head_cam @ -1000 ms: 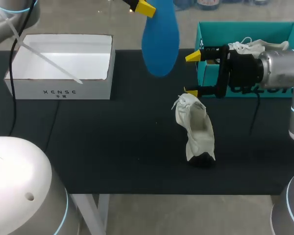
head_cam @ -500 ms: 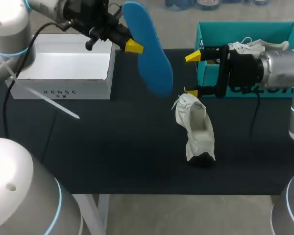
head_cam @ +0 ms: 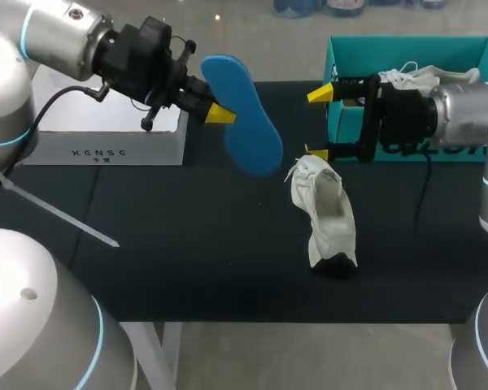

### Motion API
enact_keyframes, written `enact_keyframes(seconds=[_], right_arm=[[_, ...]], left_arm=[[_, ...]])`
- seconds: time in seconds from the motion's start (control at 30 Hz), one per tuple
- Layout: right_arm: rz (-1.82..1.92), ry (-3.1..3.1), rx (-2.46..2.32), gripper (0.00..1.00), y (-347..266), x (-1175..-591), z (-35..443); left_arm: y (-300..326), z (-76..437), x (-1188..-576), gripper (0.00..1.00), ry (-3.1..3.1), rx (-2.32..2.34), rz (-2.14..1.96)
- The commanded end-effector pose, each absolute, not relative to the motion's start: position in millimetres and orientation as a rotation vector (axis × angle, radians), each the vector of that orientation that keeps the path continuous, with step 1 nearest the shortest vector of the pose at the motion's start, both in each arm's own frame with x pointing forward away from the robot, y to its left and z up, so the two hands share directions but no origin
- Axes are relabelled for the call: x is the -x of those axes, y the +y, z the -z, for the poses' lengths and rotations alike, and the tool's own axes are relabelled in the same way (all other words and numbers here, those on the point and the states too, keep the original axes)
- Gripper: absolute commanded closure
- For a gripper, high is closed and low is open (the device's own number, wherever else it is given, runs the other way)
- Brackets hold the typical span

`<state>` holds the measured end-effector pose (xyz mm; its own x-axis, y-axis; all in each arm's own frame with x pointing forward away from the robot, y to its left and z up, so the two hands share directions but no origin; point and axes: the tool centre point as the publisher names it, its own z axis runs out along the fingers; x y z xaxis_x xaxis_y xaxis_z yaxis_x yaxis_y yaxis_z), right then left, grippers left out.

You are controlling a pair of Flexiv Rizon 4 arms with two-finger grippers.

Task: Take the shoe out of the shoebox, open the shoe tongue, remove and reinsert the insole, then place the shoe into the shoebox

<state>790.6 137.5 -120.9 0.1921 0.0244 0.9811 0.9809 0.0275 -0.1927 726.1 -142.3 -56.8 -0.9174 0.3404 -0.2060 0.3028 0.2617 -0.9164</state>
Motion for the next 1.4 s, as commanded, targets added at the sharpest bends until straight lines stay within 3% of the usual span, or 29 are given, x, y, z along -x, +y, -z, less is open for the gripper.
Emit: enact_keyframes(seconds=[0.03, 1.13, 1.4], right_arm=[[1.035, -1.093, 1.291, 0.00, 138, -790, 121], [1.035, -1.093, 1.291, 0.00, 138, -790, 121], [1.035, -1.093, 1.291, 0.00, 138, -790, 121]], left_arm=[[-133, 55, -713, 1.00, -2.614, 0.513, -1.892], [-143, 64, -711, 1.00, -2.603, 0.471, -1.819], [-147, 77, -693, 1.00, -2.907, 0.848, -1.892]])
